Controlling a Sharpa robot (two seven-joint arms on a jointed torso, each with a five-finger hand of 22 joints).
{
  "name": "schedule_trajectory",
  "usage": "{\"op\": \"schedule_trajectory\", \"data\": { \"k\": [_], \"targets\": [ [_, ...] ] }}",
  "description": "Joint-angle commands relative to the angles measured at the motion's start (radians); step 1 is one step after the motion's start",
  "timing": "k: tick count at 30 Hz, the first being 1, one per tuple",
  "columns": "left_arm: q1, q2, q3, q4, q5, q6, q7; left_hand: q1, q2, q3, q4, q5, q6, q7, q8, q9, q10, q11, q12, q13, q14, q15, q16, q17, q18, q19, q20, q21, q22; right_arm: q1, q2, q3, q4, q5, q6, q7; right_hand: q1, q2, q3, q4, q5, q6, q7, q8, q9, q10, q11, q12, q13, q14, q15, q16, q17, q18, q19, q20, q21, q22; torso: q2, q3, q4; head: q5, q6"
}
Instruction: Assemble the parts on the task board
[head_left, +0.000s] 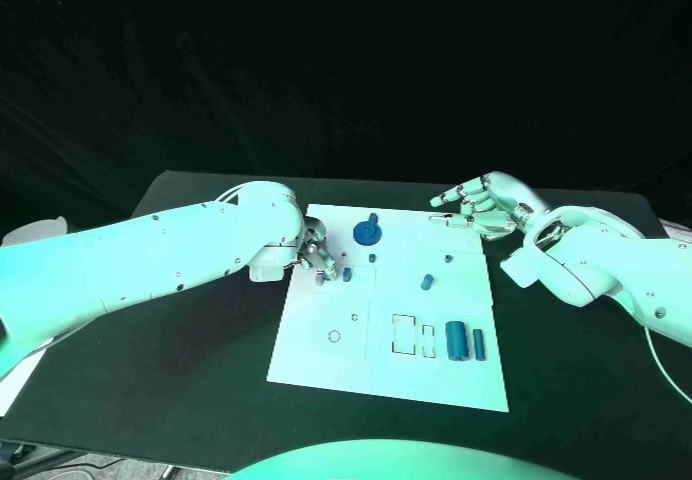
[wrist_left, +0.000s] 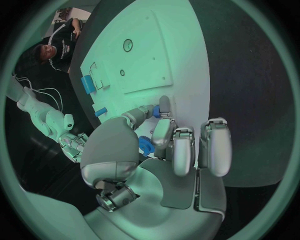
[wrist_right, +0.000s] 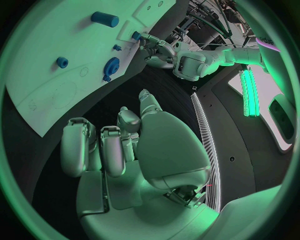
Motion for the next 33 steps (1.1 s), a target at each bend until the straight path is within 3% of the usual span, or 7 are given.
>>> {"op": "schedule_trajectory", "data": {
  "k": [1, 10, 18, 23, 25, 28, 33],
  "targets": [
    [-0.007, 0.001, -0.005, -0.006, 0.004, 0.065, -0.065, -0.009, -0.001, -0.011, 0.002, 0.000, 0.004, -0.010, -0.006, -0.001, -0.008, 0.002, 0.005, 0.003, 0.111, 0.000, 0.003, 0.263, -0.017, 0.093, -0.007, 0.005, 0.245, -0.001, 0.000, 0.000, 0.002, -0.008, 0.012, 0.008, -0.013, 0.000, -0.008, 0.000, 0.007, 0.006, 0.000, -0.004, 0.000, -0.007, -0.002, 0.004, -0.001, 0.079, -0.008, -0.004, 0.159, 0.016, -0.005, -0.003, -0.007, -0.001, 0.000, -0.0004, -0.0006, 0.000, 0.000],
    [-0.007, 0.003, -0.005, -0.009, 0.004, 0.053, -0.064, -0.043, 0.007, -0.049, 0.051, 0.002, 0.010, -0.012, -0.008, -0.010, -0.005, 0.001, 0.009, 0.014, 0.111, -0.001, 0.003, 0.263, -0.018, 0.093, -0.008, 0.008, 0.246, -0.001, -0.001, 0.000, 0.003, -0.008, 0.011, 0.007, -0.013, 0.000, -0.008, 0.000, 0.007, 0.006, 0.000, -0.004, 0.000, -0.007, -0.002, 0.004, -0.001, 0.079, -0.008, -0.004, 0.159, 0.016, -0.005, -0.003, -0.007, -0.001, 0.000, -0.0013, 0.0004, -0.001, 0.002],
    [-0.007, 0.003, -0.005, -0.012, 0.004, 0.026, -0.062, -0.047, 0.015, -0.052, 0.063, 0.003, 0.012, -0.012, -0.007, -0.012, -0.004, 0.000, 0.009, 0.015, 0.111, -0.001, 0.003, 0.263, -0.018, 0.093, -0.009, 0.008, 0.246, -0.001, -0.001, 0.000, 0.002, -0.008, 0.011, 0.008, -0.013, 0.000, -0.008, 0.000, 0.007, 0.006, 0.000, -0.004, 0.000, -0.007, -0.002, 0.004, -0.001, 0.079, -0.008, -0.004, 0.159, 0.016, -0.005, -0.003, -0.007, -0.001, 0.000, -0.0020, -0.0003, -0.001, 0.003],
    [-0.007, 0.002, -0.005, -0.009, 0.007, 0.016, -0.060, -0.066, -0.036, -0.106, 0.077, -0.001, 0.017, -0.014, -0.005, -0.015, -0.002, -0.001, 0.011, 0.020, 0.111, -0.002, 0.003, 0.263, -0.019, 0.094, -0.009, 0.014, 0.247, -0.001, 0.000, 0.000, 0.000, -0.008, 0.011, 0.008, -0.013, 0.000, -0.008, 0.000, 0.007, 0.006, 0.000, -0.004, 0.000, -0.007, -0.002, 0.004, -0.001, 0.079, -0.008, -0.004, 0.159, 0.016, -0.005, -0.003, -0.007, -0.001, 0.000, -0.0020, 0.0001, -0.002, 0.003],
    [-0.007, 0.000, -0.004, -0.006, 0.007, 0.009, -0.059, -0.077, -0.061, -0.148, 0.093, -0.003, 0.022, -0.015, -0.003, -0.018, 0.000, -0.002, 0.012, 0.023, 0.111, -0.003, 0.003, 0.263, -0.019, 0.094, -0.010, 0.018, 0.248, -0.001, 0.000, 0.000, 0.000, -0.008, 0.011, 0.008, -0.013, 0.000, -0.008, 0.000, 0.007, 0.006, 0.000, -0.004, 0.000, -0.007, -0.002, 0.004, -0.001, 0.079, -0.008, -0.004, 0.159, 0.016, -0.005, -0.003, -0.007, -0.001, 0.000, -0.0018, 0.0007, -0.002, 0.003],
    [-0.007, -0.005, -0.004, 0.000, 0.008, -0.005, -0.058, -0.085, -0.080, -0.220, 0.118, -0.003, 0.027, -0.016, -0.002, -0.021, 0.003, -0.002, 0.014, 0.028, 0.111, -0.003, 0.003, 0.263, -0.021, 0.095, -0.010, 0.024, 0.250, -0.001, 0.001, 0.000, -0.001, -0.008, 0.011, 0.009, -0.013, 0.000, -0.008, 0.000, 0.007, 0.006, 0.000, -0.004, 0.000, -0.007, -0.002, 0.004, -0.001, 0.079, -0.008, -0.004, 0.159, 0.016, -0.005, -0.003, -0.007, -0.001, 0.000, -0.0018, 0.0006, -0.002, 0.004],
    [-0.006, -0.016, 0.001, 0.011, 0.009, -0.022, -0.057, -0.048, -0.066, -0.331, 0.156, -0.001, 0.031, -0.019, -0.001, -0.030, 0.005, -0.005, 0.013, 0.032, 0.111, -0.006, 0.003, 0.263, -0.022, 0.096, -0.013, 0.030, 0.251, -0.001, 0.001, 0.000, -0.002, -0.008, 0.011, 0.008, -0.013, 0.000, -0.008, 0.000, 0.007, 0.006, 0.000, -0.004, 0.000, -0.007, -0.002, 0.004, -0.001, 0.079, -0.008, -0.004, 0.159, 0.016, -0.005, -0.003, -0.007, -0.001, 0.000, -0.0020, 0.0006, -0.002, 0.005]
  ]
}}
